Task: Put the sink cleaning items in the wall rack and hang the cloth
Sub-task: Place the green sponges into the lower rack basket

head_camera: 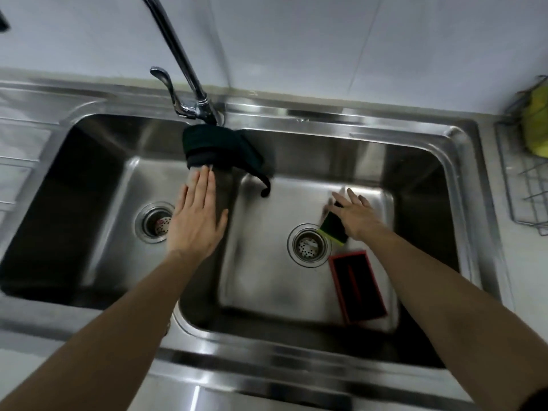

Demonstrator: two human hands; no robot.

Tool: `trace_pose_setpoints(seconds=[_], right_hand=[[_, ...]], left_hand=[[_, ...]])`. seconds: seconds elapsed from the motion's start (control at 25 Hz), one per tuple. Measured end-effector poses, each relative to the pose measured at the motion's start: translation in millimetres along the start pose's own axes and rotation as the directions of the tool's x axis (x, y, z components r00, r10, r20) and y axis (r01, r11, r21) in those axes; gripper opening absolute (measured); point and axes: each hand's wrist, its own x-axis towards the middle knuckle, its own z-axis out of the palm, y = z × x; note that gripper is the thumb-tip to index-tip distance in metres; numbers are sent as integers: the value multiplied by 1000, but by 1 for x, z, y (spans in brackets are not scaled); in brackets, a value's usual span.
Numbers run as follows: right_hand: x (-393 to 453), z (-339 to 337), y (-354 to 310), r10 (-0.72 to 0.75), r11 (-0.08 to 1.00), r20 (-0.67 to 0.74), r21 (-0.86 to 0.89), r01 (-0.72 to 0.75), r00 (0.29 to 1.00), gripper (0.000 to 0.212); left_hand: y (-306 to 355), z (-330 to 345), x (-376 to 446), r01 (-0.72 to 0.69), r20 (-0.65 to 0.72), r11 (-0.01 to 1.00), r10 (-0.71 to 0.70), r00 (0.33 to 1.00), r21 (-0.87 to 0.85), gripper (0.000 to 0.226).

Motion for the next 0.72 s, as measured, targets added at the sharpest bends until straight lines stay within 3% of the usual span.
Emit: trace_pose_setpoints(seconds=[0.32,0.4,0.56,0.64,0.72], right_hand=[[3,-8,2,-2,995,-117,-94,-9,993,58],[2,-14,4,1,996,-93,-85,-9,996,49],[-17,-28,8,-15,990,-96,137,29,995,36],[-39,-39,9,10,961,-208,272,48,978,35],[-66,-56,14,89,909,-398,408,90,913,34]], left_hand=[[-1,3,-1,10,-5,999,-10,1000,30,72],[-1,4,-1,10,-6,1000,-10,1000,29,72],[-5,5,-1,-5,7,1000,5,1000,7,71],[-5,3,-2,-31,7,999,31,1000,-18,70],[5,-2,3,-71,-19,996,70,997,-56,70]])
